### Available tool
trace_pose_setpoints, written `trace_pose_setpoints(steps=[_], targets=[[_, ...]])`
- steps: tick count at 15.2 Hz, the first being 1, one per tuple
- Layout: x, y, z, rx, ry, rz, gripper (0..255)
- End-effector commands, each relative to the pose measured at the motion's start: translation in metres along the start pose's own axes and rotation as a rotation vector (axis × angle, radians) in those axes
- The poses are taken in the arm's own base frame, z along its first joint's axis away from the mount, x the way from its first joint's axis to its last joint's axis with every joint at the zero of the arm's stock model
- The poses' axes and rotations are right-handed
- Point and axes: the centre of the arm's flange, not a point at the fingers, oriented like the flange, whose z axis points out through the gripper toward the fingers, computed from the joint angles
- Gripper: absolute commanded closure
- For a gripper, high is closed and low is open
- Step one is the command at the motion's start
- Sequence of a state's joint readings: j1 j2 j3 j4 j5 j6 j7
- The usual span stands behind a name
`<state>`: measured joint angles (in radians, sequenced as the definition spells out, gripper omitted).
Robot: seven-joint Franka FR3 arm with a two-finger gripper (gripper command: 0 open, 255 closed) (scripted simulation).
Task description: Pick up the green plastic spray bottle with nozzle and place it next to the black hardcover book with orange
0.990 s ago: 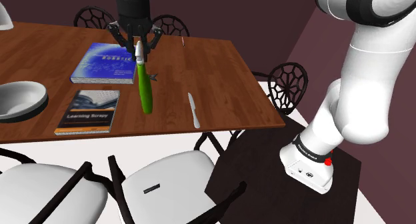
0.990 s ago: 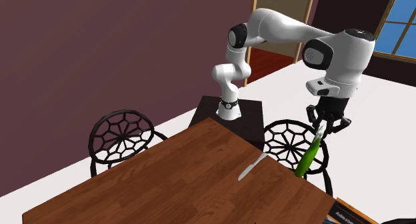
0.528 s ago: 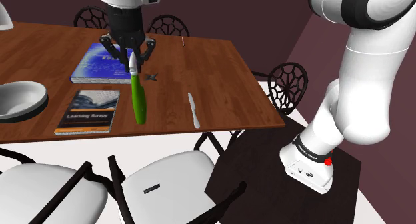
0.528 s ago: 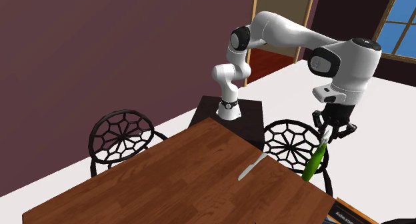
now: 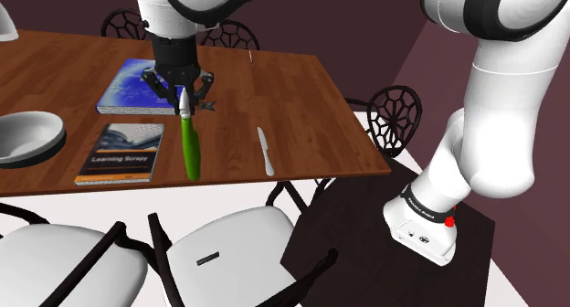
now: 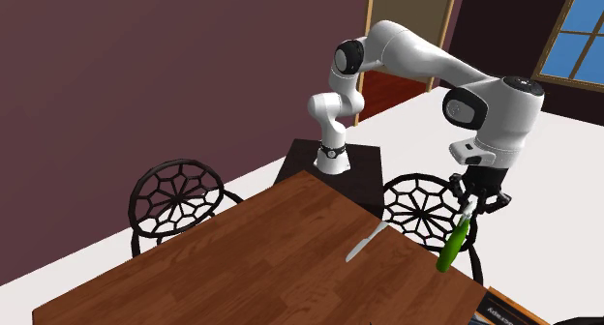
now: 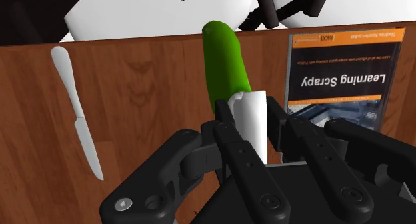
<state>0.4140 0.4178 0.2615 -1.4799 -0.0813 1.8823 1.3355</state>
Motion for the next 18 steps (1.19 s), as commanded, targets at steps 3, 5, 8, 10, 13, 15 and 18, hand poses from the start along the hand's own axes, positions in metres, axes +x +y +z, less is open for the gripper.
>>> trace_pose_setpoints(steps=[3, 5, 8, 10, 13, 15, 18], targets=[[0.000, 0.001, 0.007, 0.001, 0.000, 0.000, 255], [0.000, 0.001, 0.007, 0.001, 0.000, 0.000, 255], [0.000, 0.001, 0.007, 0.001, 0.000, 0.000, 255], [0.000, 0.001, 0.007, 0.001, 0.000, 0.000, 0], [0.000, 0.001, 0.007, 0.001, 0.000, 0.000, 0], [0.000, 0.001, -0.006, 0.001, 0.000, 0.000, 0], [0.000, 0.001, -0.043, 0.001, 0.000, 0.000, 0]])
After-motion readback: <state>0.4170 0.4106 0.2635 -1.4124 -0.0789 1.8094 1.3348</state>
